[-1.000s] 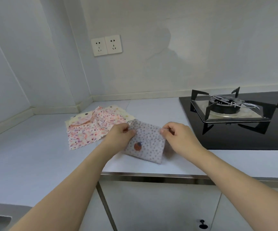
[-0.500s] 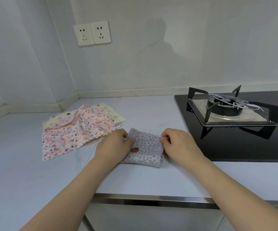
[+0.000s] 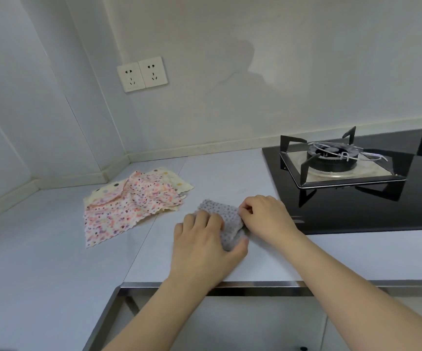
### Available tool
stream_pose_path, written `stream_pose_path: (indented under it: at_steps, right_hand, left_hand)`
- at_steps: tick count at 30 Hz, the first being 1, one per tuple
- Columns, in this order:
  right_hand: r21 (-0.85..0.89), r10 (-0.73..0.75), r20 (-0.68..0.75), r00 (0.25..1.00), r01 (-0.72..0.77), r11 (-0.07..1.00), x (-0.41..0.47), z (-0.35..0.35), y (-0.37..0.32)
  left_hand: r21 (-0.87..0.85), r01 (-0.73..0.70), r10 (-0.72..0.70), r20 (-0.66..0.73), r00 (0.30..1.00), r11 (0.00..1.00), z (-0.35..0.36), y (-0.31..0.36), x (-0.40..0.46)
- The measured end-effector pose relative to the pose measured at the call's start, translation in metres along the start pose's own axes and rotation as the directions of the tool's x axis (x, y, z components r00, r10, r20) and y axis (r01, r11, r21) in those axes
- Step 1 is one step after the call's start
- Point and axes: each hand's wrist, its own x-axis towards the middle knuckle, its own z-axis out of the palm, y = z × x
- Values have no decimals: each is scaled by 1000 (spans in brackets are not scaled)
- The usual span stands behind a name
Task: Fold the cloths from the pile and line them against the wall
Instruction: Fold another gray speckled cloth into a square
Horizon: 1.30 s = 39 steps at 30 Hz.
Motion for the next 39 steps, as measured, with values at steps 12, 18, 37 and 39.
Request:
stream_pose_path:
  at_steps: [12, 18, 37, 39]
  right_hand:
    - [-174, -12, 37, 999, 18, 985, -8, 2, -5]
    - [-232, -11, 2, 1000, 11, 973, -11, 5, -7]
    - [223, -94, 6, 996, 90, 971, -14, -4, -1]
    - [468, -58, -50, 997, 74, 881, -13, -6, 1]
  left_hand:
    - [164, 152, -183, 190, 965, 975, -1, 5, 0]
    - [91, 196, -215, 436, 874, 977, -4, 1, -2]
    - [-339, 466, -240, 535, 810, 817, -19, -46, 25]
    - [-513, 548, -349, 437, 829, 660, -13, -57, 35]
